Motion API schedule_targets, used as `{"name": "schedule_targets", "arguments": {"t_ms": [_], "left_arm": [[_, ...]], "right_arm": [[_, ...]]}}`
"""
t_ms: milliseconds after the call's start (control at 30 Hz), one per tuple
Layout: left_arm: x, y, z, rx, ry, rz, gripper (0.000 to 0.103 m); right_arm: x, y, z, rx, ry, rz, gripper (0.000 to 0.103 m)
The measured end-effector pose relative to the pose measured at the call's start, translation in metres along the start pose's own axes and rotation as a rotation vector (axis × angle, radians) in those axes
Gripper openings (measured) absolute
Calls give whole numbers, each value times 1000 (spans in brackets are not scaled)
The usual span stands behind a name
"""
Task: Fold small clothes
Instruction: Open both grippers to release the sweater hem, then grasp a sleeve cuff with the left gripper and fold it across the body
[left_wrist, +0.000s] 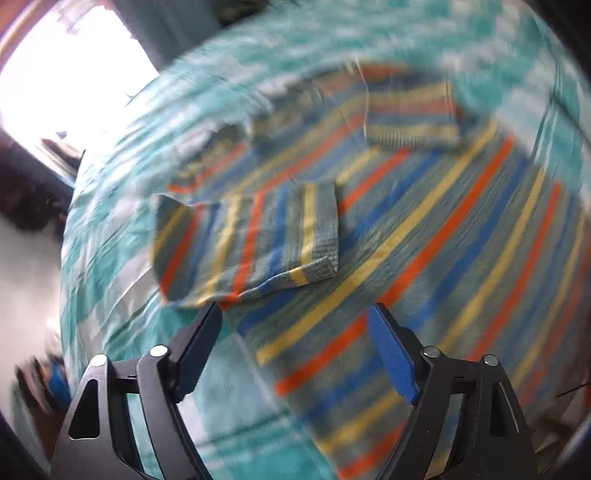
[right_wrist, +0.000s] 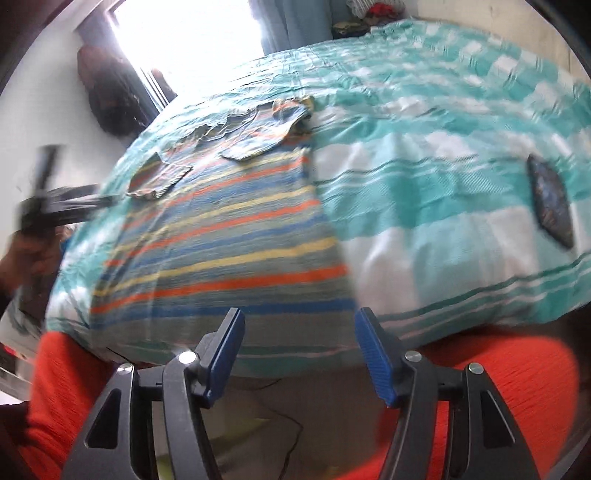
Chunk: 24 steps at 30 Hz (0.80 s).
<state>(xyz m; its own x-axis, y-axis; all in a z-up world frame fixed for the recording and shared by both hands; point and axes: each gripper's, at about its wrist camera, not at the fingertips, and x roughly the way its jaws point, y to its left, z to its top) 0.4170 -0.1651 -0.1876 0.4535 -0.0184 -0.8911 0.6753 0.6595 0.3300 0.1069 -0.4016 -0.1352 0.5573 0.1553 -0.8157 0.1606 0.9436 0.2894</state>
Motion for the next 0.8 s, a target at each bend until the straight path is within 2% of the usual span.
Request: {"name": "schedule_targets", "arguments": {"t_ms": [67,133,200,233,267,300,367,400,433,500,600,633,700,800], "left_arm": [[22,-8,8,76,30,38,73],[24,-8,11,100,-20,57,72],[23,-7,16,88,-54,40,51],[24,-6,15,77,-43,17,17],[26,-1,17,58,-23,-6,4],[25,6,20,15,-25,-13,4],[13,38,20,-146,-77,-39,4],[1,73,16,-317,-122,-59,4],[-6,100,9,-446,-151,-62,4],[-20,172,-26,-786,-205,-27,4],[-13,253,-101,-1236,-177,33,3],[-6,268,-124,-1330,-139,53,3],[5,277,-147,-1386,-82,83,3],[14,270,-155,-1370,-50,82,3]], "right_arm": [[3,4,-4,-15,13,6,62],[2,6,-8,-30,17,5,62],[3,5,-7,-27,15,9,62],[4,4,-7,-24,16,8,62],[5,4,-8,-20,18,7,62],[5,4,-7,-19,20,7,62],[6,4,-7,-17,23,10,62],[6,3,-6,-17,20,12,62],[5,4,-7,-17,16,14,62],[3,3,-8,-17,9,12,62],[2,2,-9,-15,5,10,62],[3,2,-9,-14,8,10,62],[5,2,-9,-17,13,10,62],[8,5,-9,-27,27,7,62]]}}
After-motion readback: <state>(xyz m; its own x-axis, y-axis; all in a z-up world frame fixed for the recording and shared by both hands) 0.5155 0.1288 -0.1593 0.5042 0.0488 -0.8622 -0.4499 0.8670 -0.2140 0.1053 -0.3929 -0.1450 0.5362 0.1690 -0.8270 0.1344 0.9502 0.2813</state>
